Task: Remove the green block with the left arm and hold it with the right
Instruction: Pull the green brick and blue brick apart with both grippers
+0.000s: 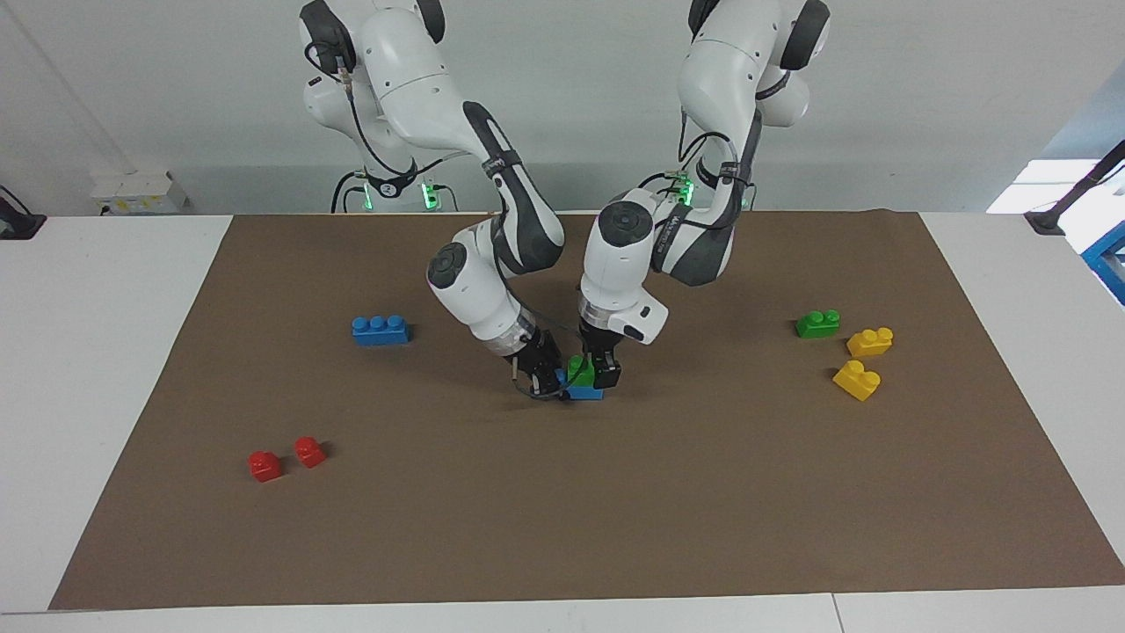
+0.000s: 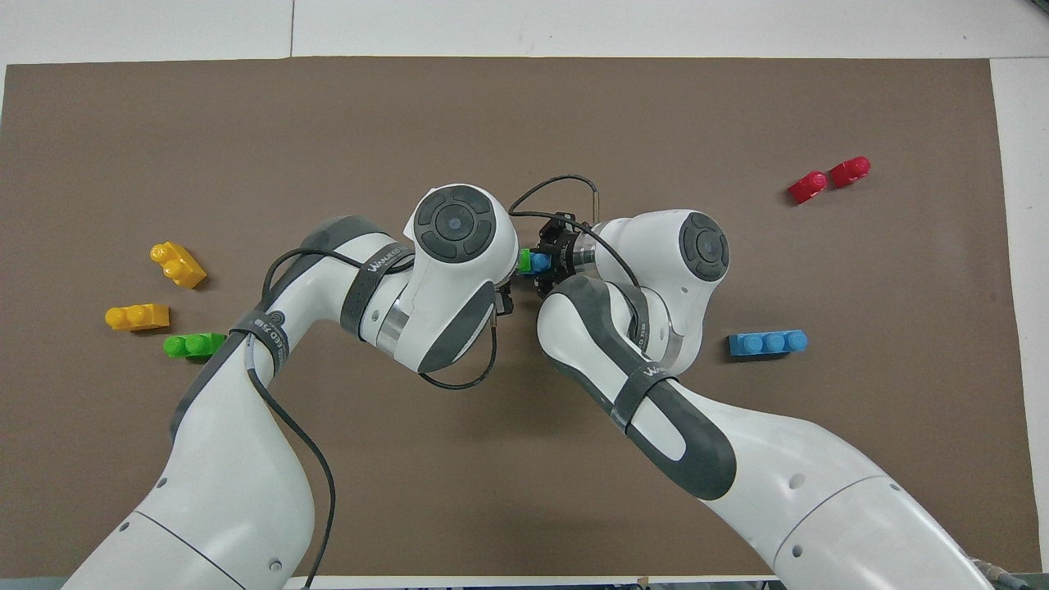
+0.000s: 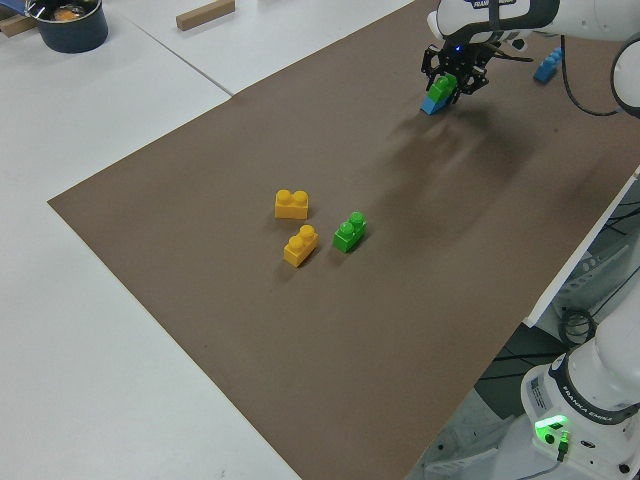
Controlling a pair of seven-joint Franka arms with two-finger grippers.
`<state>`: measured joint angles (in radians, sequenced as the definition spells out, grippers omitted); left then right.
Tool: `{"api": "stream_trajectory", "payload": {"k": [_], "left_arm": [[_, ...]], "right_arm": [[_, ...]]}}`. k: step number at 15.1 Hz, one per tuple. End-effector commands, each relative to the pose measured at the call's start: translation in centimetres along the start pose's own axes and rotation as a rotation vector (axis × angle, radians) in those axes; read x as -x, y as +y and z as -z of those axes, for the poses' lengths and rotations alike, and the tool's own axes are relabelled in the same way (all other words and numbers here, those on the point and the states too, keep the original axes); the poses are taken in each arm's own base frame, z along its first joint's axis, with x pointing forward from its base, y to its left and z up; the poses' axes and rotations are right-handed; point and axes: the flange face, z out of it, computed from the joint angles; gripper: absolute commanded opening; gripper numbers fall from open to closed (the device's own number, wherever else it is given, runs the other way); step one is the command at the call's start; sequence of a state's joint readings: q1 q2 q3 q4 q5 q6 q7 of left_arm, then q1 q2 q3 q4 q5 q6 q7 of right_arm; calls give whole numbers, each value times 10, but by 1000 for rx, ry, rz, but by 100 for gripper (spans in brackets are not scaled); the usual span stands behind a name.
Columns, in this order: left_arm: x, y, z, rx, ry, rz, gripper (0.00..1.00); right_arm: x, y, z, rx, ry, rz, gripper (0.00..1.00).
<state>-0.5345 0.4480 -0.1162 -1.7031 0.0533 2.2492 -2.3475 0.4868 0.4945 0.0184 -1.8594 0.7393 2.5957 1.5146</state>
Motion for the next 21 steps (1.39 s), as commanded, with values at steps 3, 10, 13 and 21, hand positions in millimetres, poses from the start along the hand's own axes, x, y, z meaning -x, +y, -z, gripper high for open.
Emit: {"api": "stream_trajectory", "payload": {"k": [3,10,13,21], "left_arm": [[-2,-5,12,33,10,-16,0],[-31,6,101,78,-9,30,0],[-38,-2,134,75,3,5,0],[-184,62,146,-49,74,-316,0]], "right_arm": [[-2,-6,4,-19,-21,-5,0],[-1,-7,5,-20,-22,-4,0],[0,-8,8,-21,-25,-5,0],[-99,-76,145,122,-109,175,0]]}}
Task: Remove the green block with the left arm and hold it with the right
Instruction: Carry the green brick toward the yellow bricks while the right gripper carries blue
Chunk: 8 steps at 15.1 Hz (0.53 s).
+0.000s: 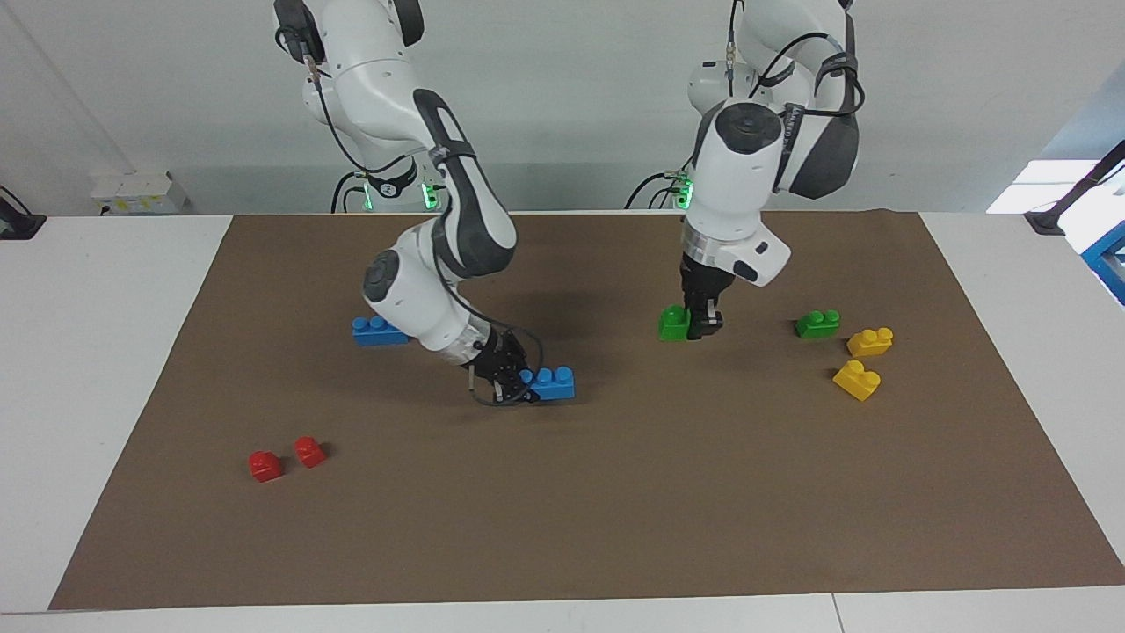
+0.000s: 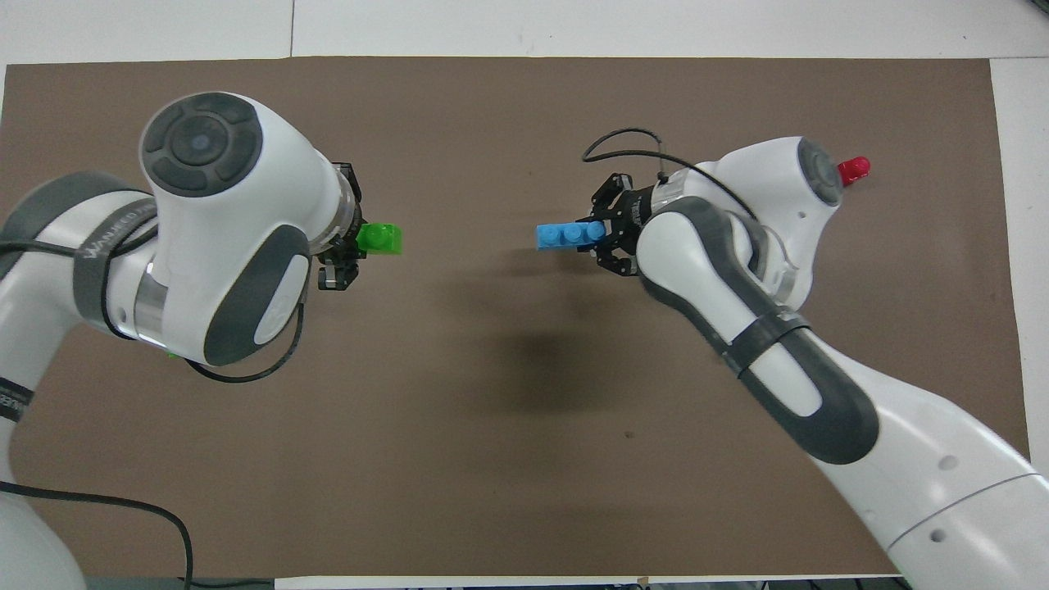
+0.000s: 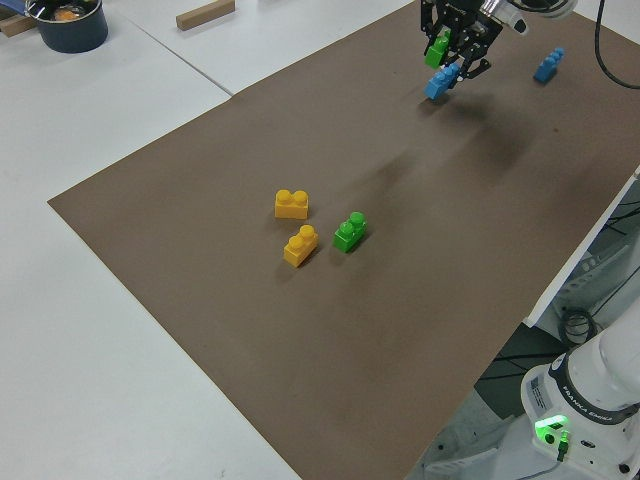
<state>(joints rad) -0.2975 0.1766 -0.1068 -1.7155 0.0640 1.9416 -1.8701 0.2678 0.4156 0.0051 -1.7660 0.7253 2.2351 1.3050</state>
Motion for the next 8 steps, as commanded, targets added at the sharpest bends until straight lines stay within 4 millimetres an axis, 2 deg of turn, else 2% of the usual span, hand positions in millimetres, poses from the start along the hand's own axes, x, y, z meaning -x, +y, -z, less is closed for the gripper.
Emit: {"api": "stream_trajectory", "payload": {"k": [1,5,6,8], "left_arm": [[-56,-5,-12,-41,-19,-135,0],[-133,-26,-48,-26,-16,-392,0],[-151,-31,-59,-4,-13,-420,0],[-164,-33,-77,-1,-13,-497,0]], "right_arm": [[-53,-7,56,35,-24,95,0],[-106,1,84,46,-32,132,0],[-121,7,84,63,-19,134,0],[-146,23,77,86,-13,159,0]]}}
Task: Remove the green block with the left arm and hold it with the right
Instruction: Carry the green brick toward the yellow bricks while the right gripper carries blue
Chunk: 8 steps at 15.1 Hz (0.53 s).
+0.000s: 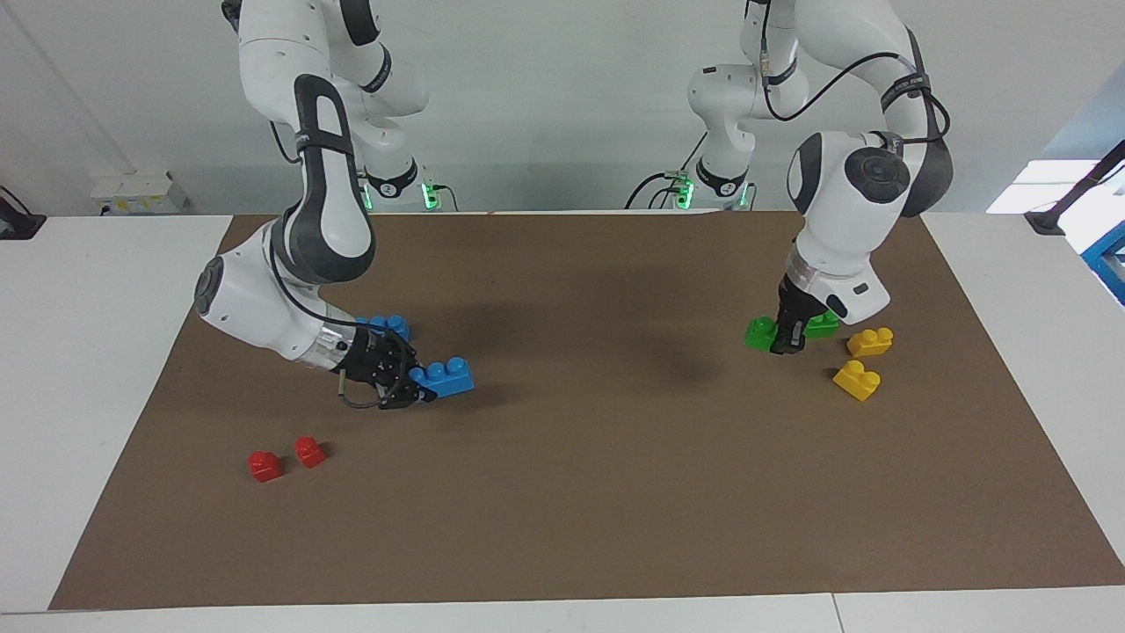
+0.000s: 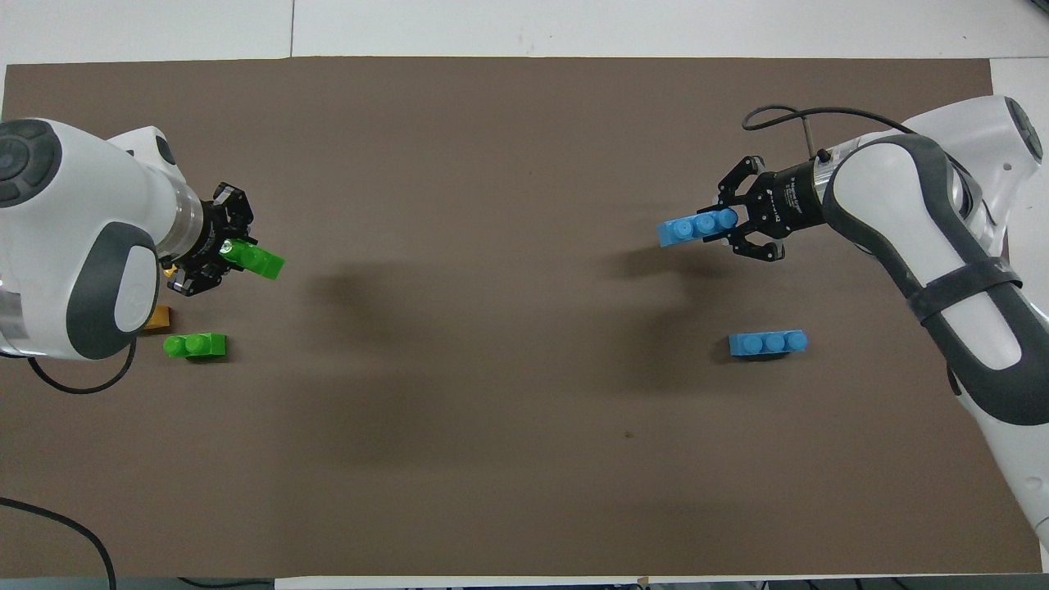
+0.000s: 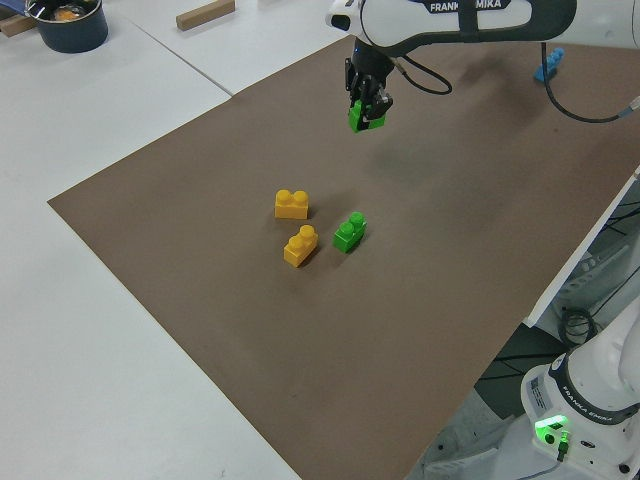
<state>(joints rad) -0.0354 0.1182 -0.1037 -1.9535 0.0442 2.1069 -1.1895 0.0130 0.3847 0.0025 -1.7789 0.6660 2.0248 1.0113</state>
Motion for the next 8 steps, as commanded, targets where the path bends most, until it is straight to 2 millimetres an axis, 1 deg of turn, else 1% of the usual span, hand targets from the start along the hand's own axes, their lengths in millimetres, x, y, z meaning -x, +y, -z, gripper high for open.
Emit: {"api": "stream_trajectory", "payload": {"k": [1,2,3,4,6,8], "left_arm": [[-6,-22,-24,19,-5,-107,0],[-20,-27,-35,23,-4,-89,0],[-26,-29,-39,33,1,-94,0],[-27,-29,-43,34,1,-120,0],[-32,-30,-55,39,3,-131,0],[-35,-29,-65,51,7,-128,0]], "right_arm": [[-30,30,-9,33,5,65,0],[-41,38,-9,30,9,79,0],[-49,41,-6,28,12,80,0],[-54,44,-4,36,19,78,0],[-70,49,7,39,35,67,0],[-75,51,9,39,39,72,0]]}}
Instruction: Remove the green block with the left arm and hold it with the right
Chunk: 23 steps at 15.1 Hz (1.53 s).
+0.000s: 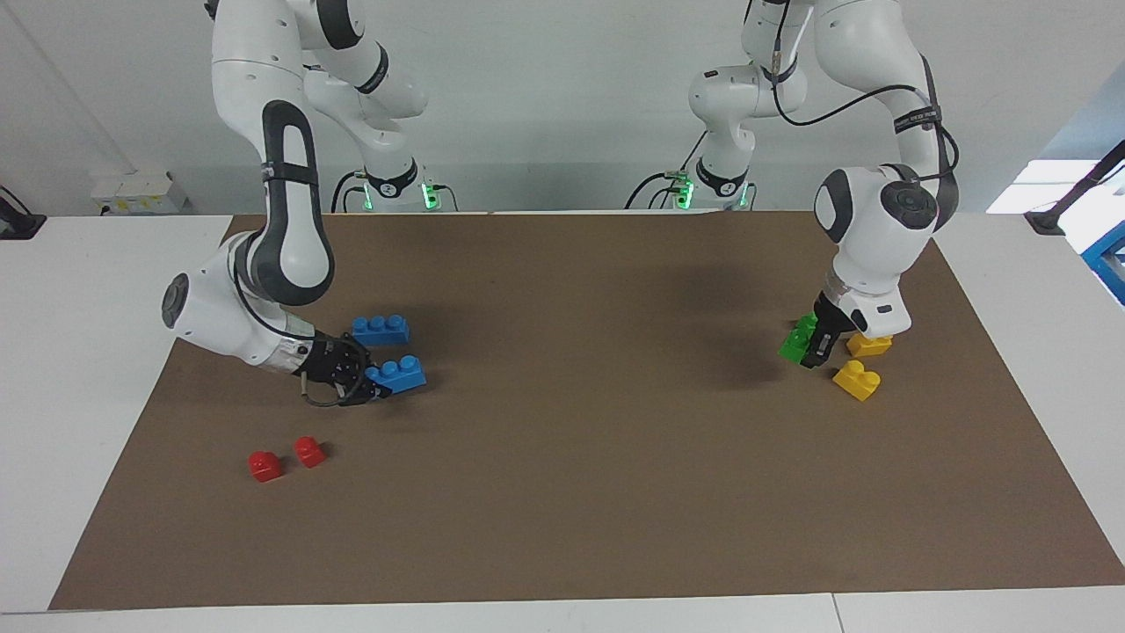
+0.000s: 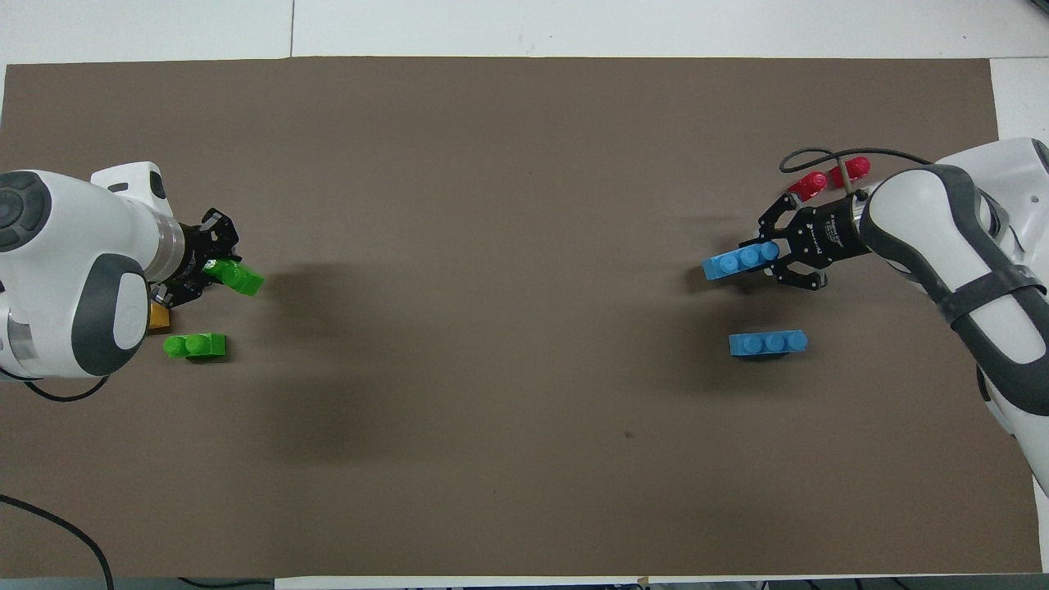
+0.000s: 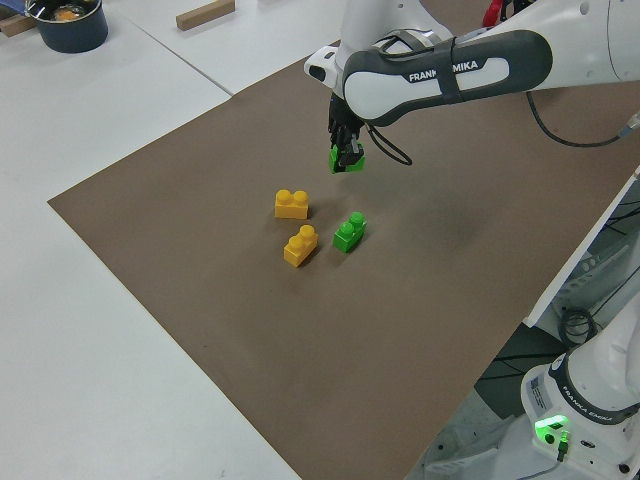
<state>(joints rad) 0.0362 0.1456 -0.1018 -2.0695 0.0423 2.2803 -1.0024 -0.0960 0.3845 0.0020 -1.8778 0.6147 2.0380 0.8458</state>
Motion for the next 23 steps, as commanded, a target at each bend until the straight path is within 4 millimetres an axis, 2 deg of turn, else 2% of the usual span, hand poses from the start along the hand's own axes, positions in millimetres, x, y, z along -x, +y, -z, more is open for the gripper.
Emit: {"api": "stream_trajectory", "payload": {"k": [1,5,7,15,17,18,19,22,23], "left_arm": [[-3,-2,-20,23,-3,-13,0],[-5,0,-40,27,-5,-28,0],[-7,2,-50,32,-1,-28,0],[-13,-5,-52,18,-4,-134,0],[-13,-5,-52,18,-4,-139,14],[-13,-4,-51,19,-3,-139,41],[-14,-4,-50,20,-2,-137,99],[-14,-4,-48,22,1,-140,100],[-15,-4,-45,24,3,-140,100]], "right_arm": [[-4,11,7,0,12,24,0],[-8,18,5,-10,27,13,0],[-19,23,7,-22,36,-9,0],[-25,26,4,-51,65,-110,0],[-26,25,5,-60,71,-148,0],[-27,25,5,-66,78,-152,0],[-28,27,3,-66,78,-158,0],[-28,26,4,-69,79,-169,0],[-28,26,4,-70,80,-180,10]]}}
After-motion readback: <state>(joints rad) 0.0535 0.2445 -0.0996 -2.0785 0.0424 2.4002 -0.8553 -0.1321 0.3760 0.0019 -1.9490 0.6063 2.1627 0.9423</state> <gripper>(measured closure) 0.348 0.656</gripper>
